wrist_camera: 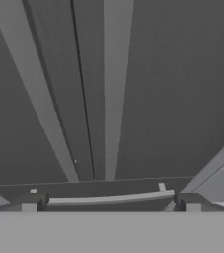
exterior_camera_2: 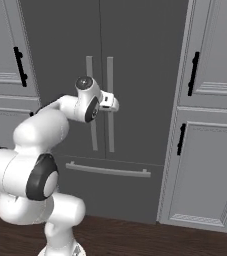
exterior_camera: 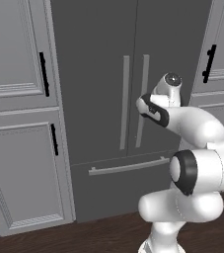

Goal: Grab a lemon wedge from the fridge and one ice cube from the ice bowl, and put them in the glass of lemonade.

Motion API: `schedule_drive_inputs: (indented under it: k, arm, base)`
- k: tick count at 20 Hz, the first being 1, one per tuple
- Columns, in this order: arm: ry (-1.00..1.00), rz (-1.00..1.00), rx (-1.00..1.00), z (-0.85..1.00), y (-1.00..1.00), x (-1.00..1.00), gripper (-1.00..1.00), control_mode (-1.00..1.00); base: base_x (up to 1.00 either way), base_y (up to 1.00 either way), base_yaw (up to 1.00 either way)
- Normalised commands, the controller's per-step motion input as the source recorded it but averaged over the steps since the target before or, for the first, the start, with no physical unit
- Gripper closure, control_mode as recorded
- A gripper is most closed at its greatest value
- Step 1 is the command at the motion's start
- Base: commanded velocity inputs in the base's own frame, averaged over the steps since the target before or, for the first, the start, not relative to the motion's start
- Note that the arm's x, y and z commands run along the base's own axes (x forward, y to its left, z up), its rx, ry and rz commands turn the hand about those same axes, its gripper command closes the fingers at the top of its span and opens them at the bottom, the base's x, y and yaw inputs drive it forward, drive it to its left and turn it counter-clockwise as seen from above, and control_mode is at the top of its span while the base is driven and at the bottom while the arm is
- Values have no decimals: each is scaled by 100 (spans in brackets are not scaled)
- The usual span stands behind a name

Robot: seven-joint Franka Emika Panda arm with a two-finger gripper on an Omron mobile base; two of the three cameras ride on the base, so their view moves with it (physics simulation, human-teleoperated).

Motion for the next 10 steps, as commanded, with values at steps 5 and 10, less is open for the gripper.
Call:
schedule_drive_inputs:
  k: [5,10]
  arm:
    - [0,0,0,-15,0,26,-100,-100]
    - [-2,0,2,-28,0,19,-100,-100]
  base:
    - [0,0,0]
    - [0,0,0]
